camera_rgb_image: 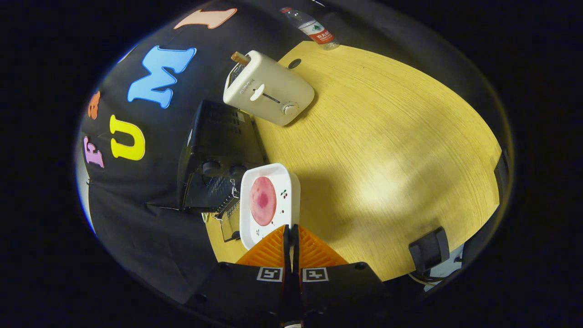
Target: Open the toaster oven, put the food inside, and close the toaster oven door.
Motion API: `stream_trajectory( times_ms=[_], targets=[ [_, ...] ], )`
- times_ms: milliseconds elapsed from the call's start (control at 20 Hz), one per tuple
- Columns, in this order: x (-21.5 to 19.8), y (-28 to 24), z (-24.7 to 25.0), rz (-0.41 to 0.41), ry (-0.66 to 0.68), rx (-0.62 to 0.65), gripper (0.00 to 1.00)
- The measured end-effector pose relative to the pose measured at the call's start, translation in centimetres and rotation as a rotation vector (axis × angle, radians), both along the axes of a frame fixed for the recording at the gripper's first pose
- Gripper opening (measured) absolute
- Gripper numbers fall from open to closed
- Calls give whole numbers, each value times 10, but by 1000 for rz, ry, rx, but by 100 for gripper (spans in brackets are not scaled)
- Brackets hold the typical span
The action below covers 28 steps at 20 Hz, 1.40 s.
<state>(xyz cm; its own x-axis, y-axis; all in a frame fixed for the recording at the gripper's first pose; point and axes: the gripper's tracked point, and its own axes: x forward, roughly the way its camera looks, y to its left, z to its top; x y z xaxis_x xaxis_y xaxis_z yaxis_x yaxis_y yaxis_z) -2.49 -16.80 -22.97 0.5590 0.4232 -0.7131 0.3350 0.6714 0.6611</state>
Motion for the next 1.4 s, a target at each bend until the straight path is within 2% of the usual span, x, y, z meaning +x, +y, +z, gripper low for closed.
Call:
stream_trajectory(
  times_ms=[400, 750, 1050, 1250, 1400],
  targets=[
    [-14, 60, 23, -43, -61, 101, 2],
    [-40, 82, 22, -100, -84, 92, 2],
    [-80, 92, 17, -151, -87, 85, 2],
    [-101, 114, 12, -147, -59, 109, 2],
    [-89, 131, 21, -137, -84, 127, 2]
  ],
)
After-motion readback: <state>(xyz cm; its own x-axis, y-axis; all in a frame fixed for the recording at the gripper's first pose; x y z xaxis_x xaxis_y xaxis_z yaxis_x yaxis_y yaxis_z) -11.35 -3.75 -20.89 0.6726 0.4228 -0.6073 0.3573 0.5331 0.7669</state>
